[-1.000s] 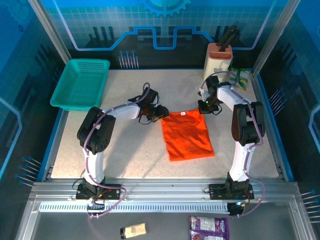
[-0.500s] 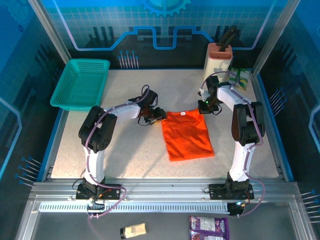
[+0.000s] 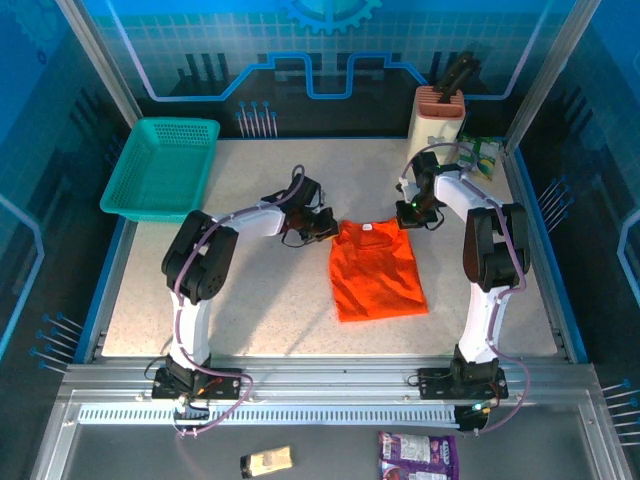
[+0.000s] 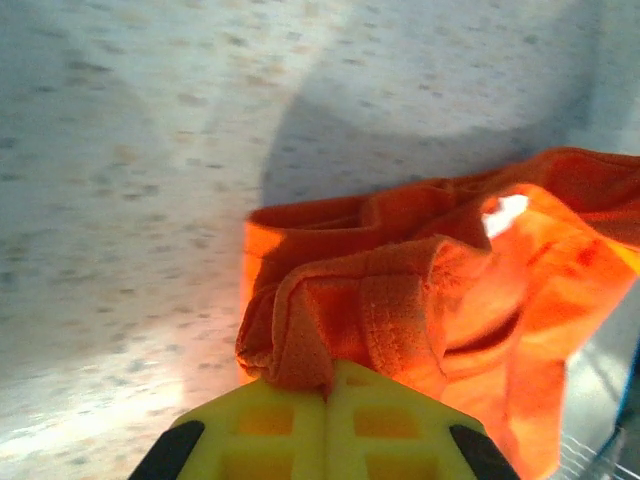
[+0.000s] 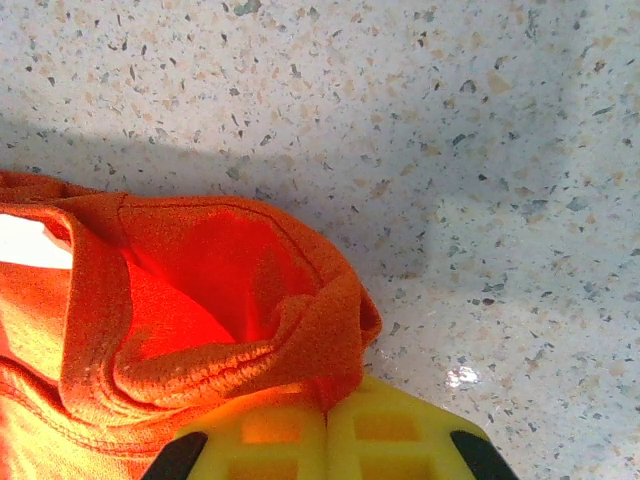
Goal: Fold the inside-out t-shirt
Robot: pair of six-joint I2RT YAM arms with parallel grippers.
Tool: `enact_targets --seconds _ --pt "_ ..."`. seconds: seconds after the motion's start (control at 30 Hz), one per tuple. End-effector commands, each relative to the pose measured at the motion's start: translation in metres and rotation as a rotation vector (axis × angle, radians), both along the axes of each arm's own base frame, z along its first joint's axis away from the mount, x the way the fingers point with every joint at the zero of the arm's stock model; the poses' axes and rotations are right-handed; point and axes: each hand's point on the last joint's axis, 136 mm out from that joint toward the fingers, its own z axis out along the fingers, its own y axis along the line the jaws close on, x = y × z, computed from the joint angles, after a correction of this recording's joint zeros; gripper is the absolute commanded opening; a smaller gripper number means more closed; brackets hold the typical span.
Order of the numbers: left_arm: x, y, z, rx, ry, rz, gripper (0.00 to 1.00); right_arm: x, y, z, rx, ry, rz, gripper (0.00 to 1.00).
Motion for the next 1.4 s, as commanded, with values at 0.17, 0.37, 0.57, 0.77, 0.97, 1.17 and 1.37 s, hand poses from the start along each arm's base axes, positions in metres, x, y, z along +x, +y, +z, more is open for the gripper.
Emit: enact_targets --seconds 0.17,0.37,0.57,0.77,0.97,1.17,1.37 --pt "0.003 -0.040 0.044 -0.177 -0.093 -0.109 0.00 -0.005 0.002 0.005 -0.006 0.014 0.015 0.00" --pt "0.013 -0.013 0.000 -0.013 -0.027 -0.006 0.00 -0.006 0.002 0.007 -0.009 0.011 0.013 0.00" --pt "0.017 0.009 -0.027 0.142 0.014 0.028 0.02 -0.008 0.002 0.007 -0.012 0.010 0.014 0.00" --pt "0.013 0.034 -0.035 0.289 0.026 0.052 0.09 -0.008 0.000 0.007 -0.016 0.011 0.009 0.00" --pt "0.014 0.026 -0.011 0.202 -0.024 0.067 0.28 -0.009 0.000 0.007 -0.011 0.013 0.006 0.00" --pt "0.014 0.028 -0.011 0.228 -0.009 0.065 0.39 -0.008 0.000 0.010 -0.011 0.007 0.007 0.00" --pt "0.010 0.021 -0.030 0.223 0.044 0.044 0.39 -0.008 0.001 0.011 -0.011 0.007 0.008 0.00"
